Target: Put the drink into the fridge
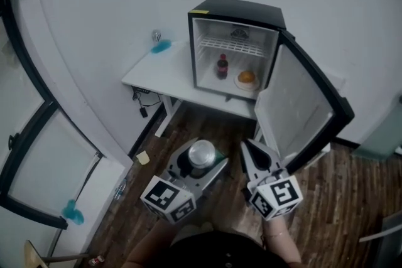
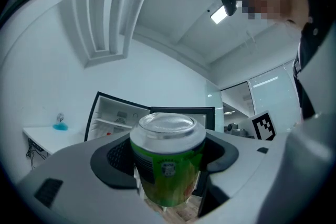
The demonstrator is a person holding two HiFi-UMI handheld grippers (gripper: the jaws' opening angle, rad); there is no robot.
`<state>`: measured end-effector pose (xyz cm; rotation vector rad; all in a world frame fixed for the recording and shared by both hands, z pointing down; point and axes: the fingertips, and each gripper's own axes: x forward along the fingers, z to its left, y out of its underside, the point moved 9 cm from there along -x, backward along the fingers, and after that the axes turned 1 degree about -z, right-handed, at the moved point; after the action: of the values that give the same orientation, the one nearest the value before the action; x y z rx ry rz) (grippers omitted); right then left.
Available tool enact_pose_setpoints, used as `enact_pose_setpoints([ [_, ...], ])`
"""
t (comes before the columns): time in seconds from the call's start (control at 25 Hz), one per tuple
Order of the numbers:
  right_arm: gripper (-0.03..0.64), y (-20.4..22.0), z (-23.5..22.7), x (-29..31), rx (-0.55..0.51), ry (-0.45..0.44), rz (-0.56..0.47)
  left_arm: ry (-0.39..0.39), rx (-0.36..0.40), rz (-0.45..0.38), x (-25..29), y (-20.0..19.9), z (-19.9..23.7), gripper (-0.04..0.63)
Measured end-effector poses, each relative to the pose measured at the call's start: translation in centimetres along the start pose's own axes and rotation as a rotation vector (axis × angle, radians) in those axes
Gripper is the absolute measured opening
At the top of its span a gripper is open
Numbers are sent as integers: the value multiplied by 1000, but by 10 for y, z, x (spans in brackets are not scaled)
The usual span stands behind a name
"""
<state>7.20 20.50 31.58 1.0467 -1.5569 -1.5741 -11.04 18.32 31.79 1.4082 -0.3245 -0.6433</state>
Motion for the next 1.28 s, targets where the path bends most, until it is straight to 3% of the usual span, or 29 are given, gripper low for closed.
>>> enact_pose_setpoints([
  [0.24, 8, 8, -7, 33, -11, 15, 31, 25, -15, 25, 9, 10, 32, 330],
  [0.52, 8, 19, -18, 64, 5, 24, 64, 12, -43, 42, 19, 12, 65, 330],
  [0.72, 8, 22, -27, 94, 4, 1, 64, -15, -23, 46, 29, 13, 90, 330],
  [1.28, 8, 28, -107, 173, 3, 18, 29, -26, -20, 34, 119, 13, 164, 330],
])
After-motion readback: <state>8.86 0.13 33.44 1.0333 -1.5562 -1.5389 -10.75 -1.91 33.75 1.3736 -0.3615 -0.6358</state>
